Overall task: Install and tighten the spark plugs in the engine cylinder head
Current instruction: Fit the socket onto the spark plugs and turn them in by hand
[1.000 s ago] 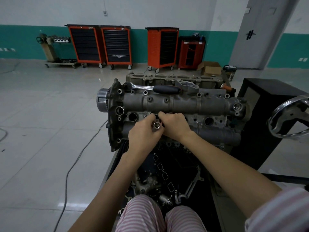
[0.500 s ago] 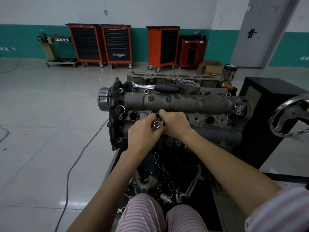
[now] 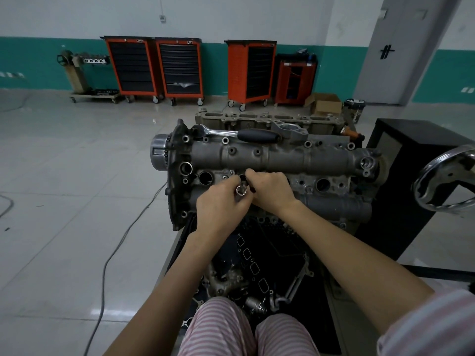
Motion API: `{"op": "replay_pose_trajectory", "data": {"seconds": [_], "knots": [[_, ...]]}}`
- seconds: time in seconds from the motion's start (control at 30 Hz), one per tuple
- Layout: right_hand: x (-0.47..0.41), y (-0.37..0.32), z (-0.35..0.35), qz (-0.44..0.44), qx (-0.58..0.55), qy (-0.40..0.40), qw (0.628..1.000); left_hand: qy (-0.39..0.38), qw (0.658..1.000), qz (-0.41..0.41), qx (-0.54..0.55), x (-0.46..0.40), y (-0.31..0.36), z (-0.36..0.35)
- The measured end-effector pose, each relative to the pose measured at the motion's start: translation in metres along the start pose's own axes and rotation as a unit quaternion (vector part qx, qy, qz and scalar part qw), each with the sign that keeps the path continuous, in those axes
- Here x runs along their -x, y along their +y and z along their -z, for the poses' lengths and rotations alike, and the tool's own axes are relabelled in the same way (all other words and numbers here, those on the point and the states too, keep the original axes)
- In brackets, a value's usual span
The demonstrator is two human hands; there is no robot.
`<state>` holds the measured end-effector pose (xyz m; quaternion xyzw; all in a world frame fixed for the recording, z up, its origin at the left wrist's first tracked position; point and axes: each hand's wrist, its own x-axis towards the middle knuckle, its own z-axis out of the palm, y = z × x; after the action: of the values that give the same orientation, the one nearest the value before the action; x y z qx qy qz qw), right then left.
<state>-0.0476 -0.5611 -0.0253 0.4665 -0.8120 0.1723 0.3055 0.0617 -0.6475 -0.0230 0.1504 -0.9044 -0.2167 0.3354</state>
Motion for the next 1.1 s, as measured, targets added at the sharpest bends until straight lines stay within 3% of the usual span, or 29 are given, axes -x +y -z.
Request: {"op": "replay_pose_trajectory", "data": {"seconds": [0.07, 0.23, 0.4, 0.53, 0.87, 1.1], "knots": [[-0.0022, 0.0, 0.0001, -0.022, 0.011, -0.026, 0.999, -0.005, 1.0, -0.001, 0.015, -0.0005, -0.0005, 0.0002], [0.0013, -0.0035, 0.0031, 0.037, 0.031, 0.043, 0.998, -0.01, 1.0, 0.029, -0.005, -0.0017, 0.0004, -0.0029], [-0.0006, -0.0036, 0.0032, 0.03, 0.005, 0.07, 0.997, 0.019, 0.999, 0.005, -0.039, -0.0033, 0.0004, -0.0004], [-0.0023, -0.0003, 0.0015, -0.023, 0.016, -0.025, 0.999, -0.007, 1.0, 0.002, -0.004, -0.0045, 0.0019, 0.0], [0.0001, -0.0024, 0.0014, 0.028, 0.023, 0.047, 0.998, -0.019, 0.999, 0.012, -0.027, -0.0059, 0.0035, 0.003], [-0.0013, 0.0027, -0.0057, -0.013, 0.019, -0.032, 0.999, -0.034, 0.999, 0.004, -0.003, -0.0086, 0.0024, 0.0006]]}}
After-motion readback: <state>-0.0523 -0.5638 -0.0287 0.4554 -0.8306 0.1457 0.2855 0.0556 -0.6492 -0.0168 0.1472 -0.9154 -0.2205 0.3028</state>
